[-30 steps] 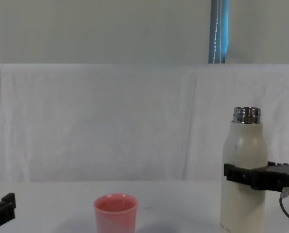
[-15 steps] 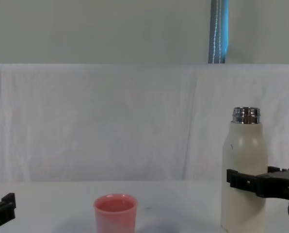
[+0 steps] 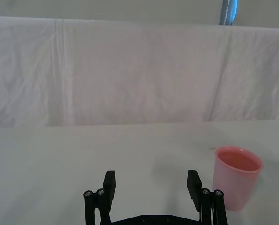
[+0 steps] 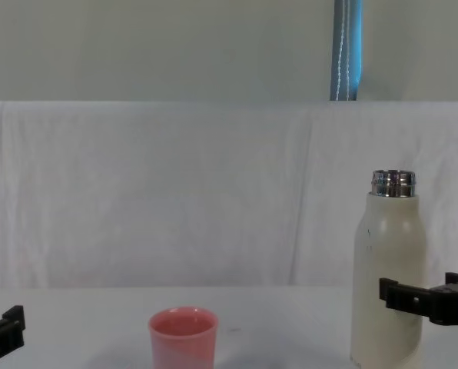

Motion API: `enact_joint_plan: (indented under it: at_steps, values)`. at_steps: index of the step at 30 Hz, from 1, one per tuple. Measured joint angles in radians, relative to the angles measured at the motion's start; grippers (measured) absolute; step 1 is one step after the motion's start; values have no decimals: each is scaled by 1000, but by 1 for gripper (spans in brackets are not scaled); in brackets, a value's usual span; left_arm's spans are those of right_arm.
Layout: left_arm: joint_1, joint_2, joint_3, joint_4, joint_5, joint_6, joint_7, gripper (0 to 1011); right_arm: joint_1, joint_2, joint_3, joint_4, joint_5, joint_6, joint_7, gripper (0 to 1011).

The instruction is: Grasp the thermos with one hand and pour water into the cup lid.

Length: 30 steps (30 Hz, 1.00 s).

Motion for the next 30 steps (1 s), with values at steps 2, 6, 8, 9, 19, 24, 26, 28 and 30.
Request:
enact_joint_plan:
  at_steps: [2, 6, 8, 9, 19, 24, 26, 28, 30]
  values:
    - [0, 0, 0, 0, 0, 0, 0, 1001, -8, 3, 4, -9, 1, 1, -3, 1000]
    - [0, 0, 0, 0, 0, 0, 0, 1001, -27, 5, 9, -29, 0, -1, -11, 1000]
    - [0, 0, 0, 0, 0, 0, 0, 1001, -41, 6, 10, -43, -2, -6, -15, 1000]
    - [0, 0, 0, 0, 0, 0, 0, 1001, -46, 6, 11, -47, -3, -8, -16, 1000]
    - [0, 0, 0, 0, 0, 0, 0, 1001, -105, -15, 23, -84, -33, -83, -56, 1000]
    - [0, 0, 0, 0, 0, 0, 0, 1001, -130, -39, 30, -86, -69, -161, -81, 1000]
    - [0, 0, 0, 0, 0, 0, 0, 1001, -139, -47, 34, -84, -80, -195, -81, 1000]
    - [0, 0, 0, 0, 0, 0, 0, 1001, -143, -50, 36, -81, -85, -216, -80, 1000]
    - [0, 0, 0, 0, 0, 0, 0, 1001, -149, -54, 40, -76, -91, -248, -74, 1000]
